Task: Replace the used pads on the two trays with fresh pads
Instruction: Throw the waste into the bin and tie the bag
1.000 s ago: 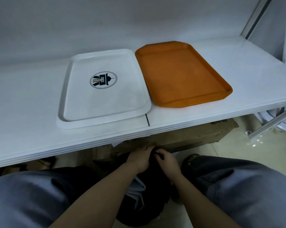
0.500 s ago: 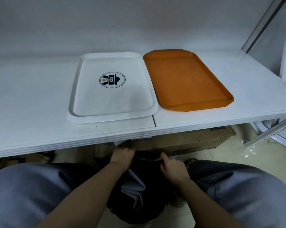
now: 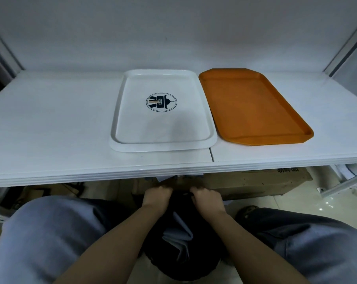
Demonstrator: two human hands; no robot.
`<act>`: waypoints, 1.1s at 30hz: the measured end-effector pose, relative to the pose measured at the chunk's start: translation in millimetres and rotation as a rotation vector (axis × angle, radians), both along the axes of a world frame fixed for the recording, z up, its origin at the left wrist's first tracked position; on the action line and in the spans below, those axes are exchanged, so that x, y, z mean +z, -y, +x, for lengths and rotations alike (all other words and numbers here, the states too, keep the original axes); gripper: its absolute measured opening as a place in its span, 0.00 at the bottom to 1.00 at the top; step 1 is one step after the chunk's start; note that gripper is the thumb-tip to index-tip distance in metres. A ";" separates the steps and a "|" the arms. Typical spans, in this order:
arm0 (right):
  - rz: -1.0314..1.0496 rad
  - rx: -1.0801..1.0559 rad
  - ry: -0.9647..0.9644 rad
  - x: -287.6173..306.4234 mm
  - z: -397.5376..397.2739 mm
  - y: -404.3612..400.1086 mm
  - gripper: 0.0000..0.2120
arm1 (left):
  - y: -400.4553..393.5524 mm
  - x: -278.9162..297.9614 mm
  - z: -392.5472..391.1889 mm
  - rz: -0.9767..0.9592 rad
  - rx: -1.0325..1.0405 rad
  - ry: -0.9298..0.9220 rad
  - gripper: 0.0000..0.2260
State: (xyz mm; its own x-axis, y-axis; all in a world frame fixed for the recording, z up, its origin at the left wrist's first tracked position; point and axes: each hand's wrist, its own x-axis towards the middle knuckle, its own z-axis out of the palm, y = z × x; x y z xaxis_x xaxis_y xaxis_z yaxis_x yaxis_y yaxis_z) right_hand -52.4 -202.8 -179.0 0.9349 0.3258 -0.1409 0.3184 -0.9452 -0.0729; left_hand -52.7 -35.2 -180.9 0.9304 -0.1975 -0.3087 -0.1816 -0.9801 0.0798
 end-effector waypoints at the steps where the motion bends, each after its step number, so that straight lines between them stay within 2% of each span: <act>1: 0.016 -0.013 0.005 0.7 -0.4 3.0 0.13 | -6.4 -0.8 -0.2 0.049 0.032 -0.015 0.14; 5: 0.022 -0.072 0.003 1.5 -2.7 14.6 0.13 | -23.7 -3.9 -4.6 0.102 0.194 -0.085 0.13; 10: 0.020 -0.072 0.038 -2.5 -5.0 10.4 0.12 | -37.7 -4.5 -17.7 -0.008 0.346 -0.208 0.12; 11: 0.018 -0.039 0.064 -2.0 -5.9 7.1 0.14 | -38.5 -5.0 -19.9 -0.048 0.364 -0.223 0.12; 14: -0.039 0.100 0.067 -8.2 -9.4 -11.8 0.28 | -37.2 1.8 -26.5 -0.166 0.389 -0.224 0.12; 15: -0.043 0.142 0.088 -9.6 -10.2 -18.1 0.29 | -35.5 3.3 -27.5 -0.197 0.381 -0.215 0.11; 19: -0.020 0.187 0.171 2.0 -14.0 -42.4 0.15 | -36.7 11.5 -39.8 -0.288 0.356 -0.143 0.11; 21: 0.042 0.141 0.173 5.0 -16.0 -44.2 0.14 | -39.7 13.0 -48.3 -0.303 0.382 -0.133 0.11; 25: 0.225 -0.003 0.106 14.7 -23.9 -27.8 0.06 | -46.0 8.7 -64.5 -0.261 0.409 -0.270 0.13; 30: 0.069 -0.174 -0.162 13.2 -33.7 0.8 0.28 | -41.4 9.3 -78.7 -0.283 0.468 -0.332 0.11; 33: 0.061 -0.333 -0.256 7.1 -40.1 22.5 0.35 | -38.7 12.5 -81.7 -0.328 0.490 -0.334 0.11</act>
State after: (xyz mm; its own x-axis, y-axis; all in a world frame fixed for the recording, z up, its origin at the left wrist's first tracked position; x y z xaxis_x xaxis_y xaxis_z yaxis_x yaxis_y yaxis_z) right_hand -92.5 -225.3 -172.0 0.9279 0.0269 -0.3719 -0.0392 -0.9848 -0.1690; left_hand -134.4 3.4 -168.4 0.8015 0.0903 -0.5911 0.3634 -0.8586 0.3615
